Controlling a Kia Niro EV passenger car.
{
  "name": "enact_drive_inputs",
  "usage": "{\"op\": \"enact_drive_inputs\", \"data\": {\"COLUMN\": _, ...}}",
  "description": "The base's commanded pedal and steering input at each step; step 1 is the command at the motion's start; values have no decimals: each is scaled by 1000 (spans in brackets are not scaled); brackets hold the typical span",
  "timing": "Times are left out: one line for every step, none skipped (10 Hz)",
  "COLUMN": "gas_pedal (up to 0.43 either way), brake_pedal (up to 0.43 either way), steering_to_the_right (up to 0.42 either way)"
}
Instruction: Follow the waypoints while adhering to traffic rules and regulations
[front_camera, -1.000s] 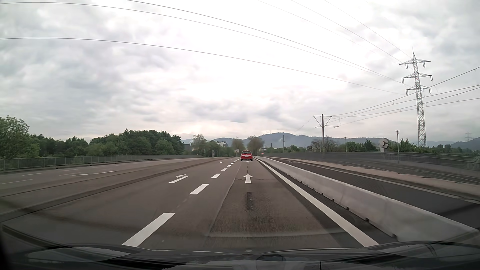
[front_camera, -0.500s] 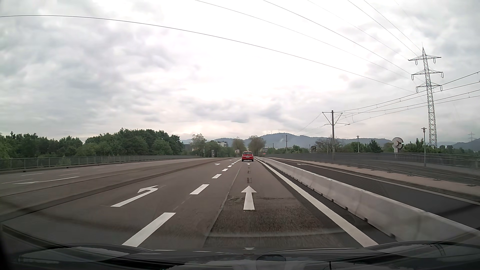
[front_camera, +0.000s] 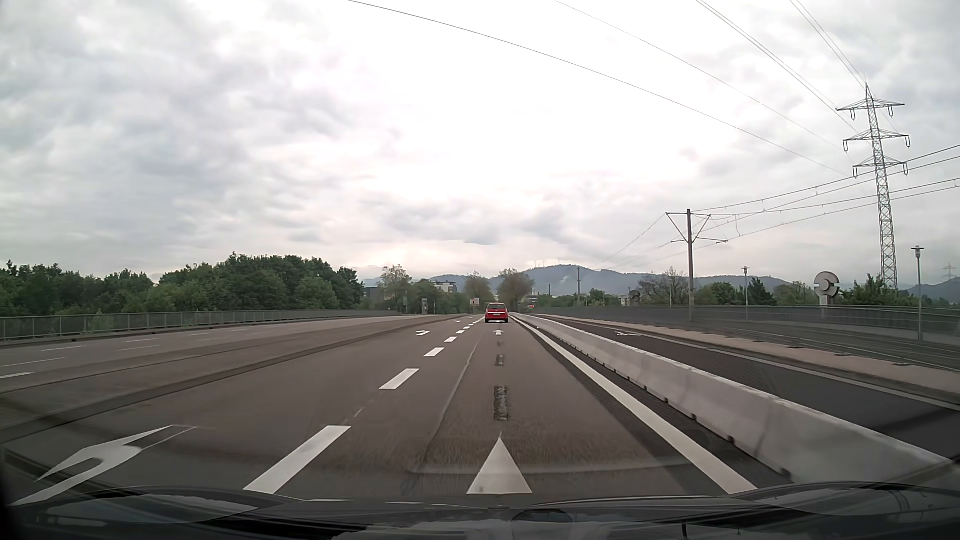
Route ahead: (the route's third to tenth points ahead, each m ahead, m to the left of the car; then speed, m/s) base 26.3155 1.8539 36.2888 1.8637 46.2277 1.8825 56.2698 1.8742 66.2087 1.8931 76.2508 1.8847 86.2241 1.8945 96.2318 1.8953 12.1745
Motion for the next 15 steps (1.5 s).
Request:
{"op": "enact_drive_inputs", "data": {"gas_pedal": 98, "brake_pedal": 0, "steering_to_the_right": -2}}
{"op": "enact_drive_inputs", "data": {"gas_pedal": 98, "brake_pedal": 0, "steering_to_the_right": -2}}
{"op": "enact_drive_inputs", "data": {"gas_pedal": 98, "brake_pedal": 0, "steering_to_the_right": -2}}
{"op": "enact_drive_inputs", "data": {"gas_pedal": 98, "brake_pedal": 0, "steering_to_the_right": -2}}
{"op": "enact_drive_inputs", "data": {"gas_pedal": 98, "brake_pedal": 0, "steering_to_the_right": -2}}
{"op": "enact_drive_inputs", "data": {"gas_pedal": 98, "brake_pedal": 0, "steering_to_the_right": -2}}
{"op": "enact_drive_inputs", "data": {"gas_pedal": 87, "brake_pedal": 0, "steering_to_the_right": -2}}
{"op": "enact_drive_inputs", "data": {"gas_pedal": 87, "brake_pedal": 0, "steering_to_the_right": -2}}
{"op": "enact_drive_inputs", "data": {"gas_pedal": 87, "brake_pedal": 0, "steering_to_the_right": -1}}
{"op": "enact_drive_inputs", "data": {"gas_pedal": 87, "brake_pedal": 0, "steering_to_the_right": -1}}
{"op": "enact_drive_inputs", "data": {"gas_pedal": 87, "brake_pedal": 0, "steering_to_the_right": -2}}
{"op": "enact_drive_inputs", "data": {"gas_pedal": 87, "brake_pedal": 0, "steering_to_the_right": -1}}
{"op": "enact_drive_inputs", "data": {"gas_pedal": 87, "brake_pedal": 0, "steering_to_the_right": -1}}
{"op": "enact_drive_inputs", "data": {"gas_pedal": 87, "brake_pedal": 0, "steering_to_the_right": -1}}
{"op": "enact_drive_inputs", "data": {"gas_pedal": 87, "brake_pedal": 0, "steering_to_the_right": -1}}
